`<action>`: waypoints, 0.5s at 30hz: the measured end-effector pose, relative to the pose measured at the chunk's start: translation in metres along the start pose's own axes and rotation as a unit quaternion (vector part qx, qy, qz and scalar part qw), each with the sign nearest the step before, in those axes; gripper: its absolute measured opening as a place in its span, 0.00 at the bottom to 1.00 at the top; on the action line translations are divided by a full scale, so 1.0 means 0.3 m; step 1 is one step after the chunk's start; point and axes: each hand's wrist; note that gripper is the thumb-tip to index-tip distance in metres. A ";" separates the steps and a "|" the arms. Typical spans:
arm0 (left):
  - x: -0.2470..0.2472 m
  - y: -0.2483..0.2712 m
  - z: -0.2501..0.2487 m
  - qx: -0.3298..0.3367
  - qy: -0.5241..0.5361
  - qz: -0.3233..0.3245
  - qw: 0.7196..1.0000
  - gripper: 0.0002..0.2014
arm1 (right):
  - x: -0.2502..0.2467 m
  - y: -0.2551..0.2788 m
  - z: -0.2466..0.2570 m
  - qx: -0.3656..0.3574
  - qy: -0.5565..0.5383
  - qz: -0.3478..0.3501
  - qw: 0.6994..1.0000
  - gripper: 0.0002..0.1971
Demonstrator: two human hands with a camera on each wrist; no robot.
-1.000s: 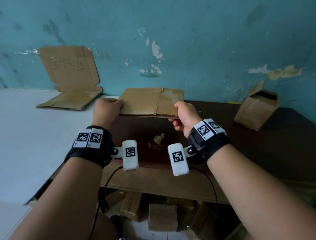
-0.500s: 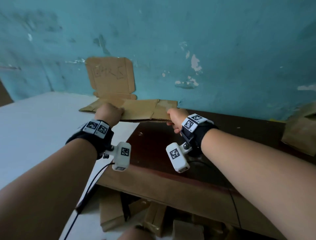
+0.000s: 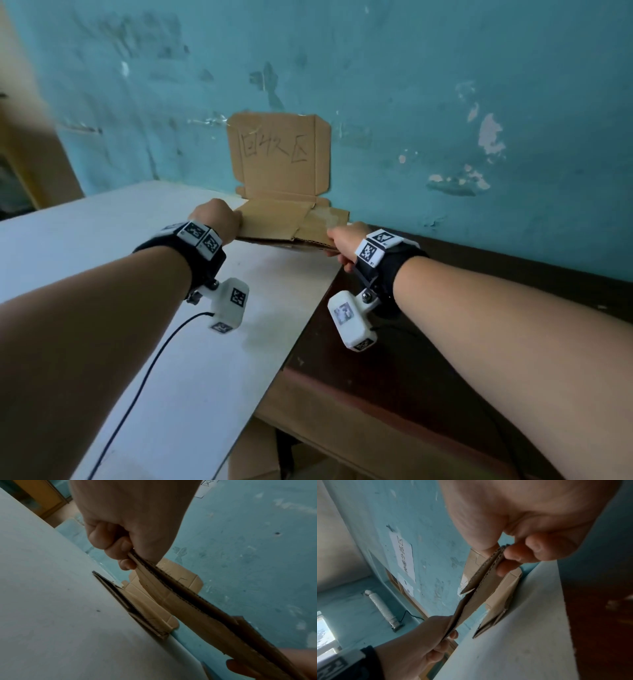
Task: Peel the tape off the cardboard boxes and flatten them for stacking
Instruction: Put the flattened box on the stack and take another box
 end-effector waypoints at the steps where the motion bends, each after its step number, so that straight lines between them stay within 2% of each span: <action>1: 0.013 -0.023 0.011 -0.003 -0.005 0.007 1.000 0.20 | 0.016 -0.017 -0.007 0.002 0.006 0.001 1.000 0.09; 3: 0.039 -0.066 0.035 -0.013 -0.013 0.018 1.000 0.20 | 0.048 -0.053 -0.018 0.010 0.024 -0.012 1.000 0.05; 6: 0.074 -0.119 0.052 -0.024 -0.007 0.027 0.999 0.23 | 0.073 -0.090 -0.022 0.019 0.028 -0.048 0.998 0.06; 11: 0.125 -0.181 0.048 -0.054 0.075 0.064 0.994 0.22 | 0.090 -0.162 0.001 0.029 0.032 -0.036 0.998 0.13; 15: 0.135 -0.190 0.017 -0.083 0.125 0.072 0.986 0.18 | 0.100 -0.194 0.009 0.047 -0.034 -0.018 0.998 0.16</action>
Point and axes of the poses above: each hand's wrist, its own y-axis away from the middle knuckle, its own x-axis out of the palm, z = x × y, and after that the axes turned 14 degrees about -y, right-handed
